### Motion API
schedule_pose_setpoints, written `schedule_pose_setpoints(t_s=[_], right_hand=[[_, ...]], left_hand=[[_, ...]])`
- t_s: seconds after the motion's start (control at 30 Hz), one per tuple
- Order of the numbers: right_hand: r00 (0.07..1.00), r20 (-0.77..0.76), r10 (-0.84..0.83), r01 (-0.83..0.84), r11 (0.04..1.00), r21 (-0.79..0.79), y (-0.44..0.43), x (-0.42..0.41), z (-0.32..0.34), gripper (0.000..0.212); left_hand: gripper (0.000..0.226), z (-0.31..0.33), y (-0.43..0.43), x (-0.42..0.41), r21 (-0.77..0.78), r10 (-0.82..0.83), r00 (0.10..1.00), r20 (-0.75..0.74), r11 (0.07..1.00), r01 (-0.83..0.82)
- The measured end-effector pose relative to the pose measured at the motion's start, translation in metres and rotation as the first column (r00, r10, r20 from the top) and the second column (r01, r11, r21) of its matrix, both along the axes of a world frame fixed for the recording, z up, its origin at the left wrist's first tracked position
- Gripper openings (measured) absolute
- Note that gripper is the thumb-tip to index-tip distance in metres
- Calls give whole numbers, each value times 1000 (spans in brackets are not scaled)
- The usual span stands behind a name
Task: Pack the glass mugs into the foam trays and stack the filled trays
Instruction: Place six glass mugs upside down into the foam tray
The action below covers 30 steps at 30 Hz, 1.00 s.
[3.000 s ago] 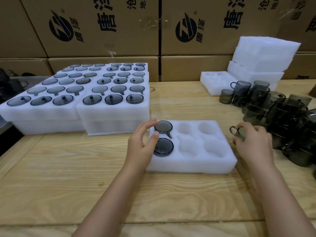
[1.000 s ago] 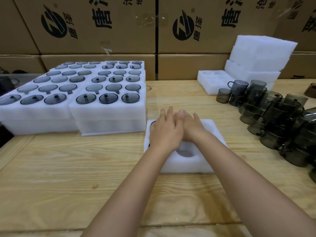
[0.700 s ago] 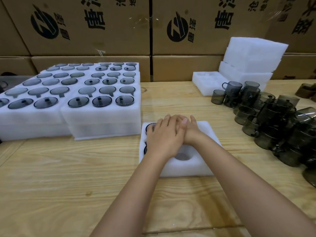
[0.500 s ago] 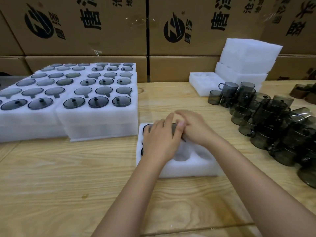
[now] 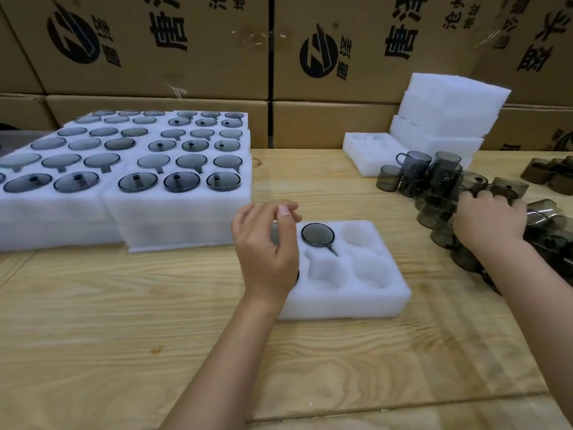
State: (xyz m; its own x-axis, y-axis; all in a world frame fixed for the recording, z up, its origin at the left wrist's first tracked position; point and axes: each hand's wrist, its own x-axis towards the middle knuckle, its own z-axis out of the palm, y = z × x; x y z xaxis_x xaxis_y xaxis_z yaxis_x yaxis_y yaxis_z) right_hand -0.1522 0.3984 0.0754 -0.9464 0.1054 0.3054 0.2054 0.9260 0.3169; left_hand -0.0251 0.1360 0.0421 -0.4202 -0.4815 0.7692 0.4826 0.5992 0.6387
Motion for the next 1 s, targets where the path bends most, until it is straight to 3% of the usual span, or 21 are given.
schedule_pose_setpoints(t_s=[0.1, 0.2, 0.3, 0.47, 0.53, 0.6, 0.7, 0.8, 0.9, 1.0], right_hand=[[1000, 3, 20, -20, 999, 45, 1, -1, 0, 31], [998, -9, 54, -54, 998, 31, 5, -4, 1, 31], [994, -2, 109, -109, 994, -4, 7, -5, 0, 34], [977, -57, 208, -214, 968, -134, 4, 1, 4, 39], [959, -130, 251, -273, 941, -199, -3, 8, 10, 40], [927, -207, 312, -364, 879, -307, -16, 18, 17, 46], [853, -315, 417, -523, 689, -502, -45, 40, 29, 43], [784, -358, 508, -598, 462, -655, -81, 69, 39, 40], [694, -304, 652, -611, 310, -729, -111, 90, 40, 39], [639, -244, 729, -599, 272, -754, -126, 95, 35, 39]], left_hand=[[25, 1, -7, 1, 204, -124, 992, 33, 972, 115], [24, -2, -9, 1, 242, -181, 983, 39, 956, 166], [26, -4, -5, 2, 147, -185, 979, 91, 974, 170], [36, -6, 2, 1, -149, -91, 979, 180, 982, 119], [35, -6, 3, 0, -161, -114, 957, 268, 974, 161], [29, -7, 2, -1, -132, -133, 928, 348, 973, 189], [27, -8, -1, -6, -97, -194, 856, 479, 958, 271], [67, -12, -4, -11, -82, -300, 744, 597, 900, 429], [81, -13, -5, -13, -84, -360, 738, 571, 868, 489], [68, -14, -7, -15, -17, -400, 748, 530, 877, 481]])
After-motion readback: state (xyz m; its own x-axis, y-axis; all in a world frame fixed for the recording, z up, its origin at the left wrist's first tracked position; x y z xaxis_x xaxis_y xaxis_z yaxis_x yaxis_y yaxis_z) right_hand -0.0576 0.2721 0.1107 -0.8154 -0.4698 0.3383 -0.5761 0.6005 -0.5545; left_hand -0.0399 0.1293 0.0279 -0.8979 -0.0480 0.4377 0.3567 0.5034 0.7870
